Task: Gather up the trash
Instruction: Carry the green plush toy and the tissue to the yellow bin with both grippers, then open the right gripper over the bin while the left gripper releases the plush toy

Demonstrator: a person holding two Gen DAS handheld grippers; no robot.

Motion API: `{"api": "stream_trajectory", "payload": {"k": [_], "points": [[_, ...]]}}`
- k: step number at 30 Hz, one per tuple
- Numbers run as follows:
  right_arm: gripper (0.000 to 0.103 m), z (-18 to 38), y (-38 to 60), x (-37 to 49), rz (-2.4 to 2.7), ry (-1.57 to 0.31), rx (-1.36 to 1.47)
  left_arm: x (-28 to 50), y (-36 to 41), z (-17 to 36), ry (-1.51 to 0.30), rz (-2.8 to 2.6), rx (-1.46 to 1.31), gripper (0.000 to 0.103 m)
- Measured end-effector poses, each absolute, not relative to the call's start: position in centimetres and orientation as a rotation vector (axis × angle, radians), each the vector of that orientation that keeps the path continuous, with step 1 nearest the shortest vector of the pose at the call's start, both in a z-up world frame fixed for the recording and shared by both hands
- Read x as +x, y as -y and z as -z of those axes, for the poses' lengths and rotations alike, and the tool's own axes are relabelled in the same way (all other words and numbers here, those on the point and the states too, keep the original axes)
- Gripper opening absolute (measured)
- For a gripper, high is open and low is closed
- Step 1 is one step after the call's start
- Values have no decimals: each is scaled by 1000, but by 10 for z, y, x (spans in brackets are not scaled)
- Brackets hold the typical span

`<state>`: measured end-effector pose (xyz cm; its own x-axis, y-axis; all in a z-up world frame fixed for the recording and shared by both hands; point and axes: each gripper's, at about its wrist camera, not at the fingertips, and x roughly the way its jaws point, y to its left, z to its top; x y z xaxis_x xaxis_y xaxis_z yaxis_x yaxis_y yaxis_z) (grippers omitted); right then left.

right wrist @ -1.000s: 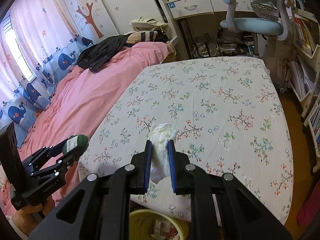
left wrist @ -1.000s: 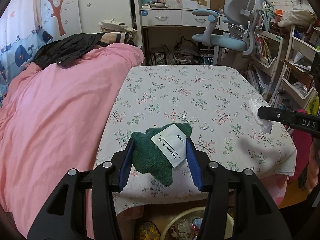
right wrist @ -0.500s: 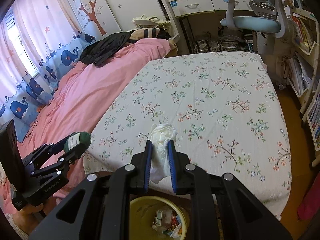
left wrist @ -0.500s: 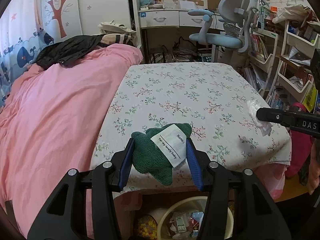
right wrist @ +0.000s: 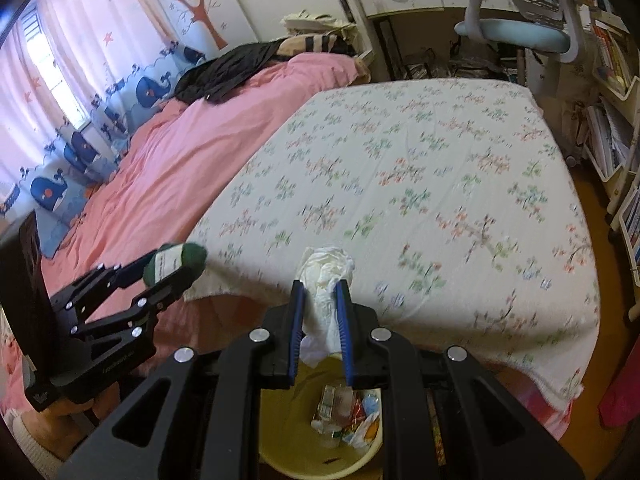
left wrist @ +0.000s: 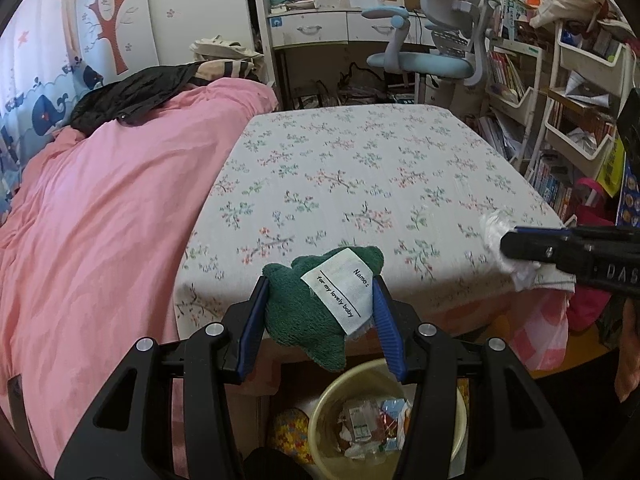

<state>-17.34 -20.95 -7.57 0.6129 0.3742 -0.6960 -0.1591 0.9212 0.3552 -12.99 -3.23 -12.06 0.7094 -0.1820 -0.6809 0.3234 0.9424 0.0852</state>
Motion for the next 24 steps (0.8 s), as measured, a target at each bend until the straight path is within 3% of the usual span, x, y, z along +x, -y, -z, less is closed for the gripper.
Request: {"api": "stream_trajectory", "payload": {"k": [14,15,18,21,24], "points": [[20,127,159,-204,-385,-1064,168,-156,31,144,-802,300,196,48],[22,133,156,-205,-382,-1089,157,-157,31,146,-812,300,191,48],[45,141,156,-206,-361,-1125,150,-162,29,154,-846,293,176,48],[45,141,163,-207,-332,-1125,161,-166,27,164,-888,289,156,48],[53,138,174,-209,-279,-1111,185,-169,27,176,-944,292,132,48]]}}
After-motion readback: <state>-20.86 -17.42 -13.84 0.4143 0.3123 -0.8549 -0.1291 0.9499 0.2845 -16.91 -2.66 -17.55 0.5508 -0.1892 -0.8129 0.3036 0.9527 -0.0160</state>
